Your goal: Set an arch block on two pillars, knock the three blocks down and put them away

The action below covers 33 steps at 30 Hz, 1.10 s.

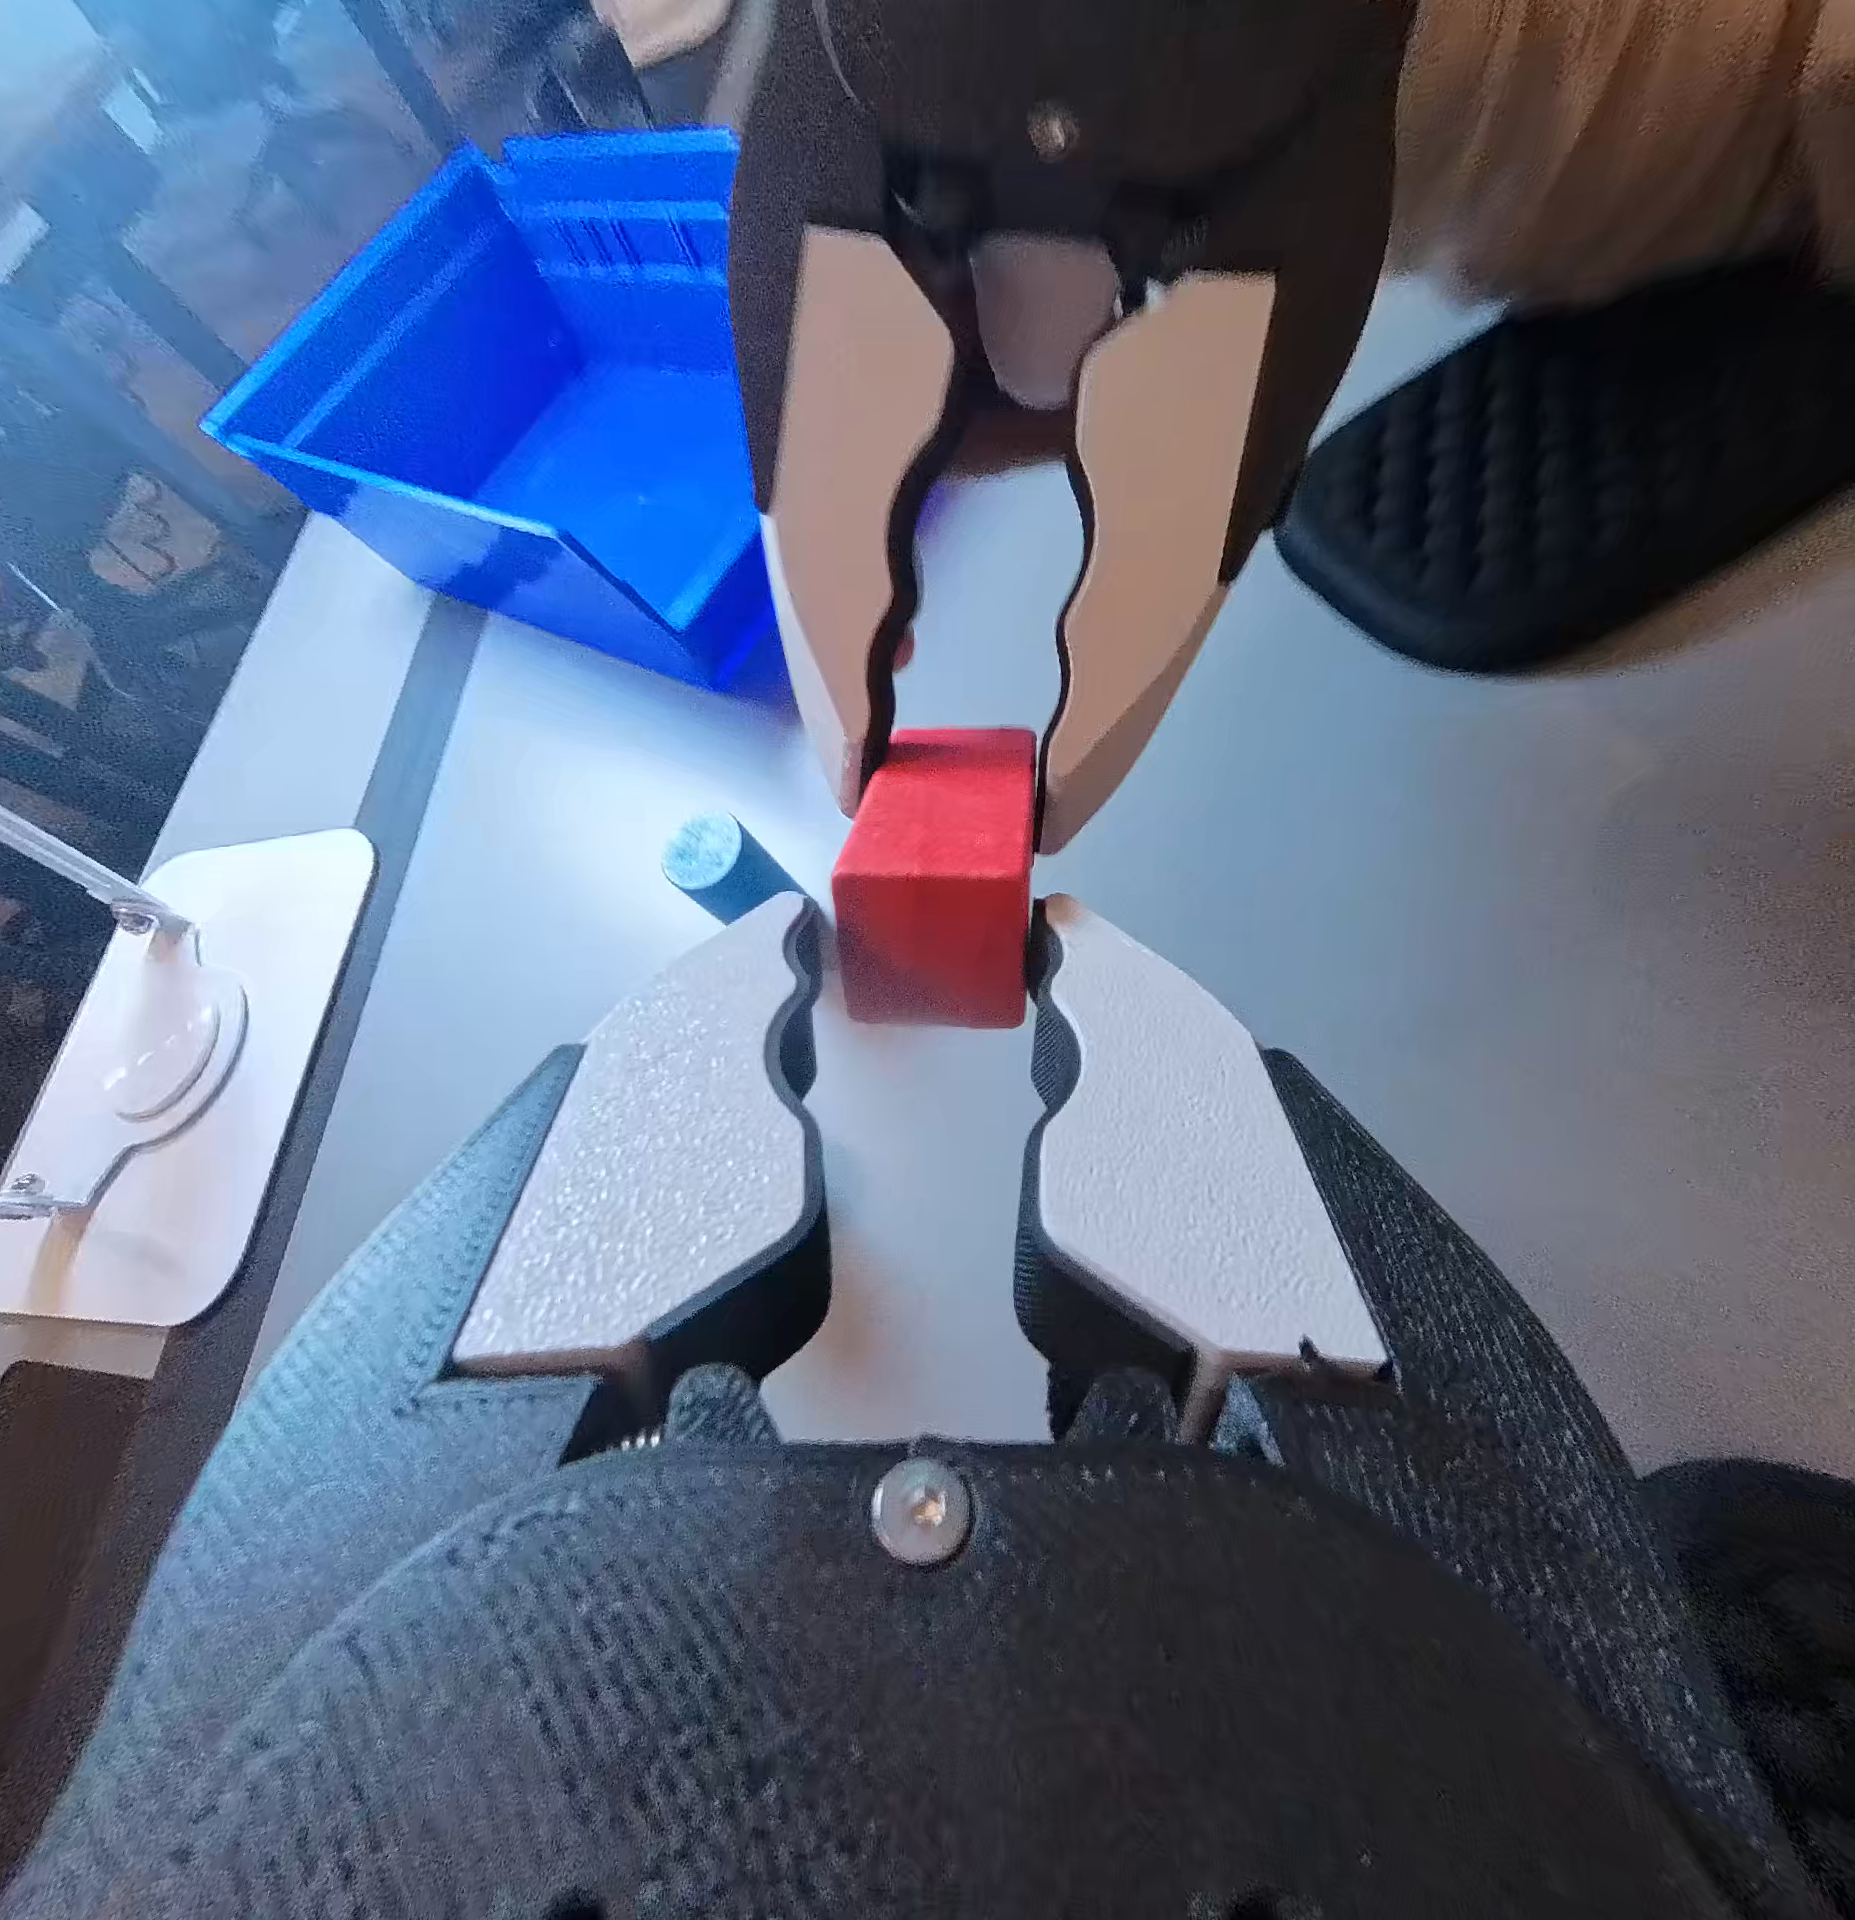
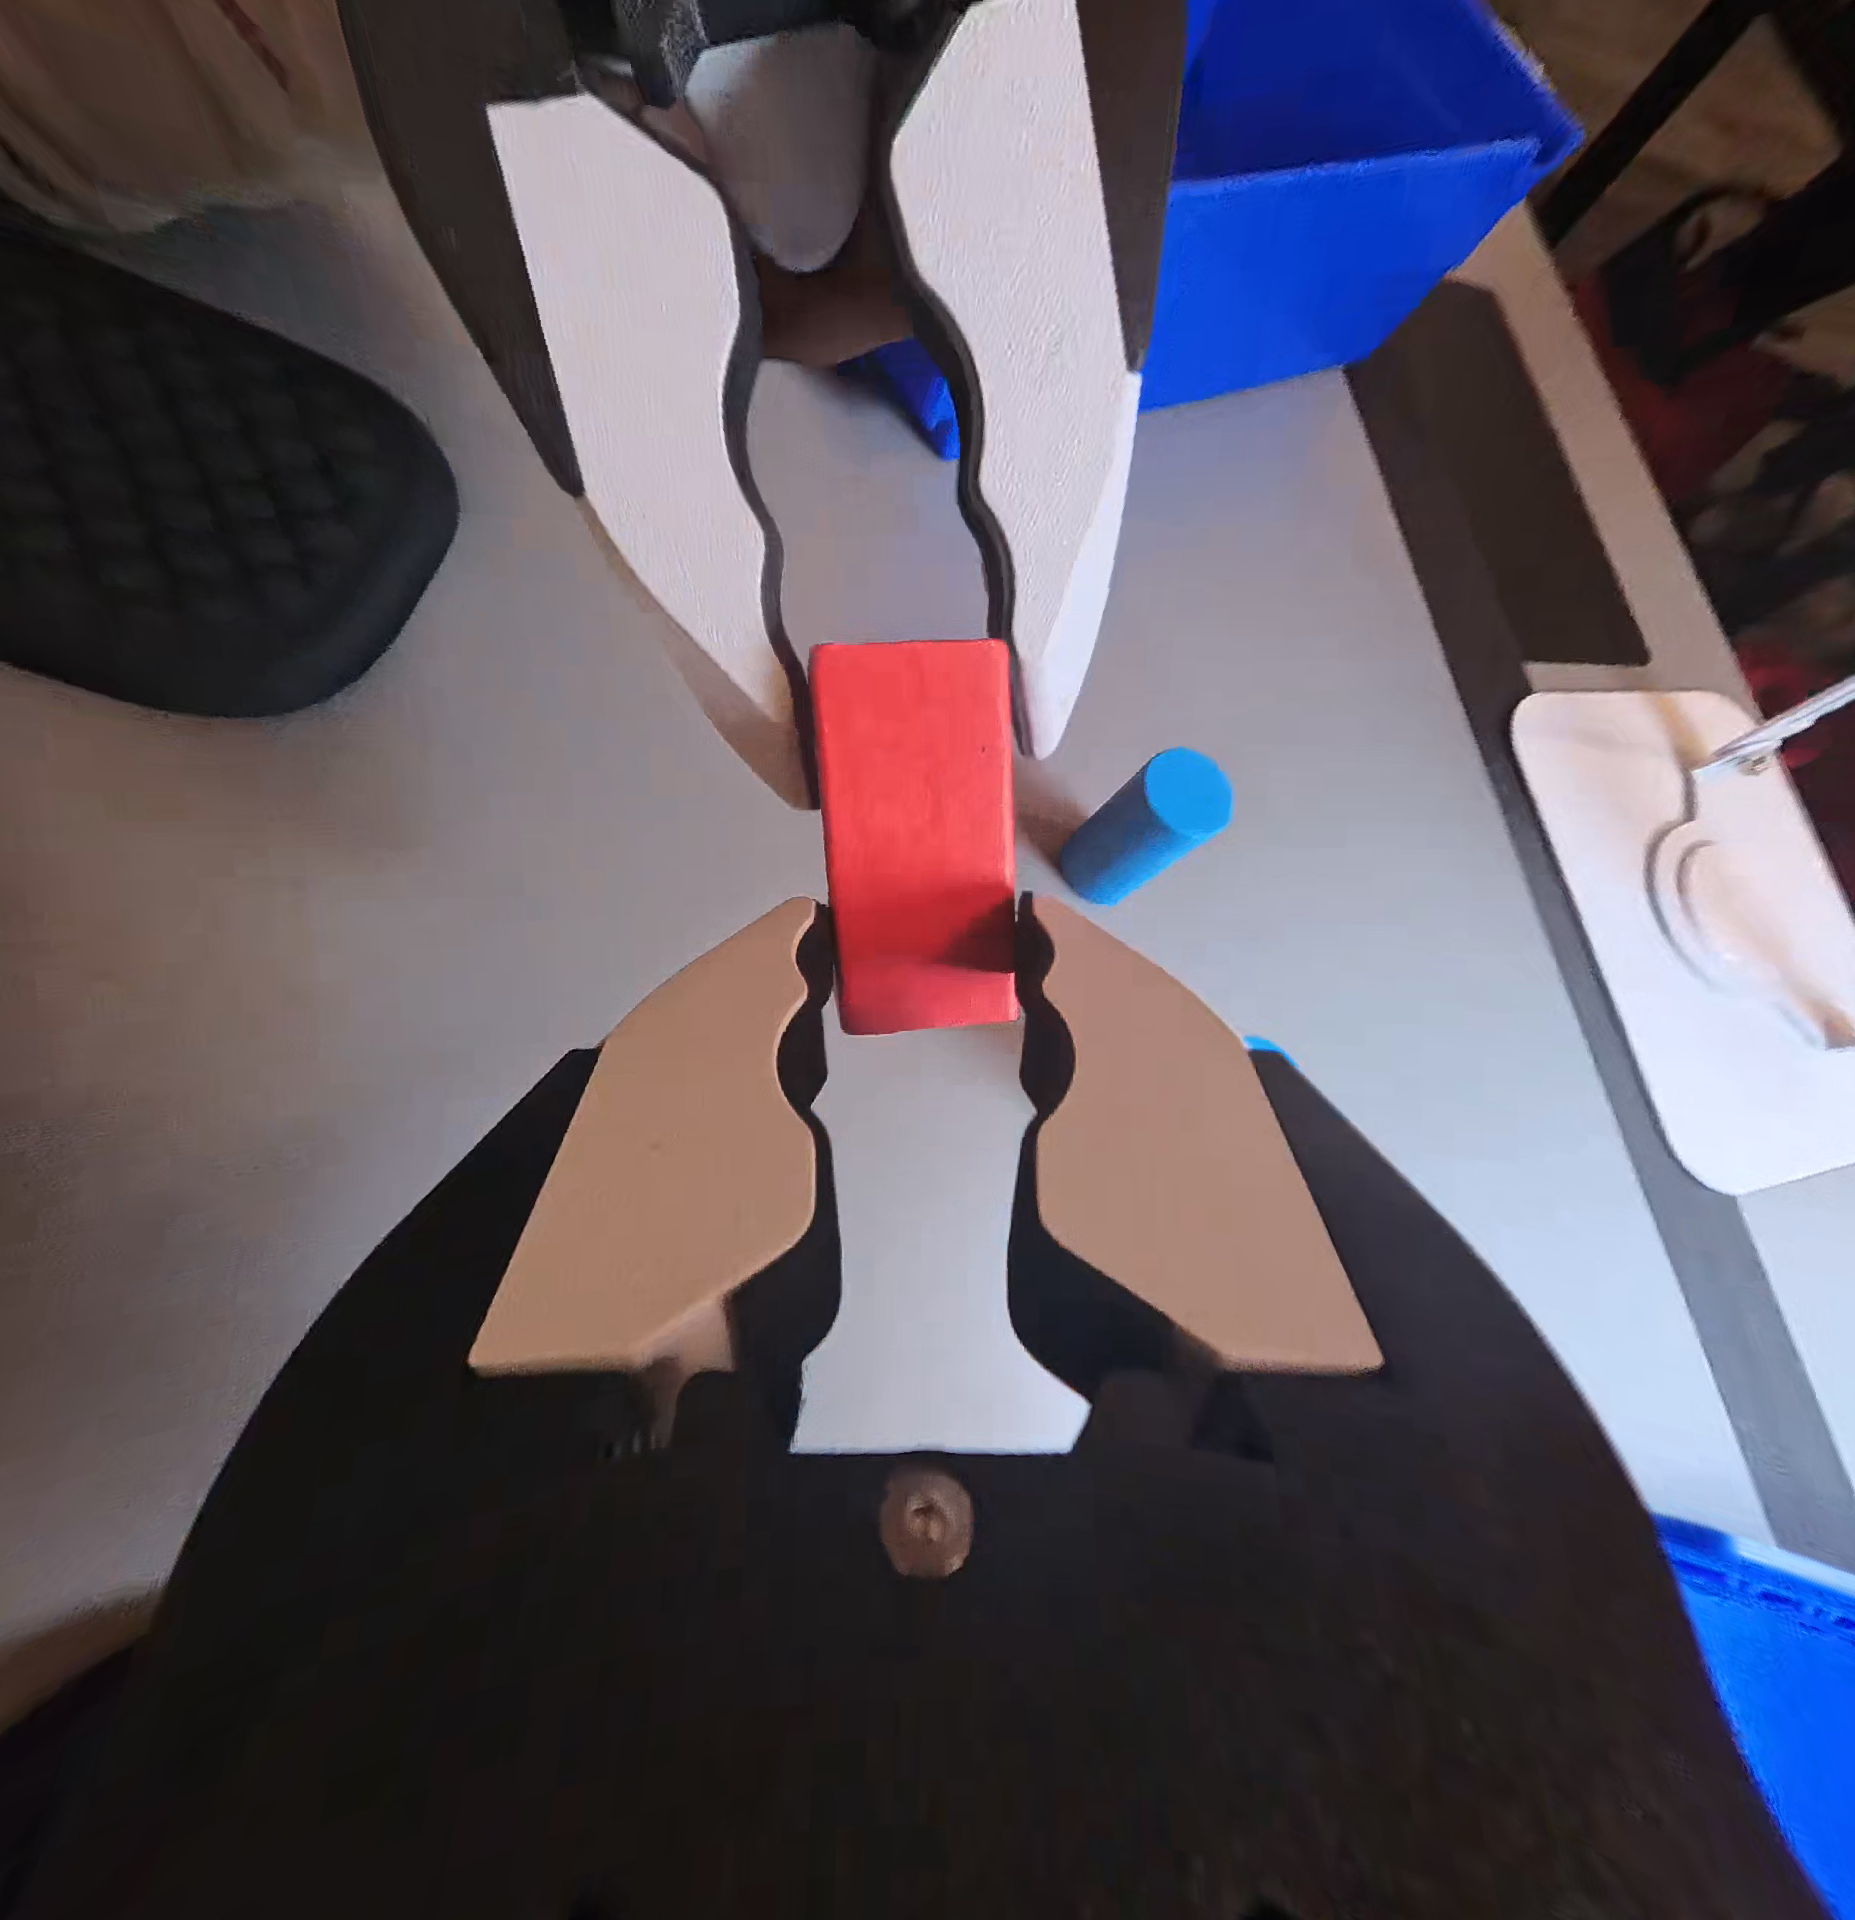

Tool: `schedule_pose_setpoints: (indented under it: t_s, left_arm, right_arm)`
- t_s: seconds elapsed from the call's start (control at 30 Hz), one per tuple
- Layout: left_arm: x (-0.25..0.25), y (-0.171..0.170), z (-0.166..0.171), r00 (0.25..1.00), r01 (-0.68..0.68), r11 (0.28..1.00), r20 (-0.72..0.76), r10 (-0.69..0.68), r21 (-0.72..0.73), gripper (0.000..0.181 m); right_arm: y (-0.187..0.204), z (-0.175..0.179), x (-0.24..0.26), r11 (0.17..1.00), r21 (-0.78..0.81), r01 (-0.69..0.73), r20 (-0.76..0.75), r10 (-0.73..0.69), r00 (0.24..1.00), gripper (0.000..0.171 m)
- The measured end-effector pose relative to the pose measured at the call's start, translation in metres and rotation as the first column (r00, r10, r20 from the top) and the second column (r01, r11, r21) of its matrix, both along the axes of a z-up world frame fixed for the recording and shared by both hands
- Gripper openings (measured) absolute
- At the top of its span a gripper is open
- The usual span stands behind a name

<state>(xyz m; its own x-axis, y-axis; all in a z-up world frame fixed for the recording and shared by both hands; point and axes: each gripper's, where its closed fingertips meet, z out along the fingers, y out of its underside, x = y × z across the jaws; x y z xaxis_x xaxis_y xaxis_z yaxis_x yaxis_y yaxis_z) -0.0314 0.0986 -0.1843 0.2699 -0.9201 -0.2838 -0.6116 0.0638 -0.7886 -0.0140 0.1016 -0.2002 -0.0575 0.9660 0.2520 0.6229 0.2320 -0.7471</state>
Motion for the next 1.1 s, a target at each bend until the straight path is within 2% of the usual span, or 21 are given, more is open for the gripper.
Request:
schedule_pose_setpoints:
  t_s: [0.07, 0.13, 0.37, 0.67, 0.77, 0.87, 0.97, 1.1]
  left_arm:
    - [0.002, 0.003, -0.013, 0.999, -0.005, 1.0, -0.05, 0.006, 0.019, 0.037]
    - [0.006, 0.001, -0.018, 0.999, 0.01, 1.0, -0.034, -0.01, -0.021, 0.036]
    - [0.013, 0.0, -0.019, 0.988, 0.054, 0.996, 0.146, -0.044, -0.066, 0.036]
    - [0.008, 0.011, -0.016, 0.959, -0.006, 0.998, 0.283, 0.024, -0.064, 0.036]
    - [0.001, 0.026, -0.007, 0.932, -0.082, 0.995, 0.349, 0.096, -0.055, 0.036]
    - [-0.019, 0.047, -0.006, 0.901, -0.198, 0.978, 0.382, 0.207, -0.061, 0.05]
    - [-0.038, 0.057, -0.016, 0.867, -0.294, 0.954, 0.403, 0.294, -0.064, 0.05]
    - [-0.058, 0.056, -0.041, 0.844, -0.374, 0.925, 0.386, 0.372, -0.074, 0.049]
  right_arm:
    - [0.002, -0.01, 0.003, 1.0, -0.005, 0.009, 0.05, -0.008, 0.999, 0.034]
    - [0.002, -0.015, 0.005, 1.0, -0.019, 0.002, 0.077, -0.001, 0.997, 0.034]
    - [0.001, -0.012, 0.005, 0.997, -0.029, -0.075, 0.105, 0.078, 0.991, 0.039]
    - [0.008, -0.005, -0.012, 0.985, -0.073, -0.158, 0.233, 0.171, 0.957, 0.035]
    - [0.027, 0.009, -0.017, 0.989, -0.061, -0.136, 0.285, 0.148, 0.947, 0.035]
    - [0.06, 0.018, -0.02, 0.998, -0.023, -0.066, 0.358, 0.07, 0.931, 0.035]
    - [0.083, 0.005, -0.022, 0.999, -0.013, -0.031, 0.428, 0.034, 0.903, 0.035]
    - [0.095, -0.02, -0.027, 0.999, -0.032, -0.019, 0.46, 0.032, 0.887, 0.035]
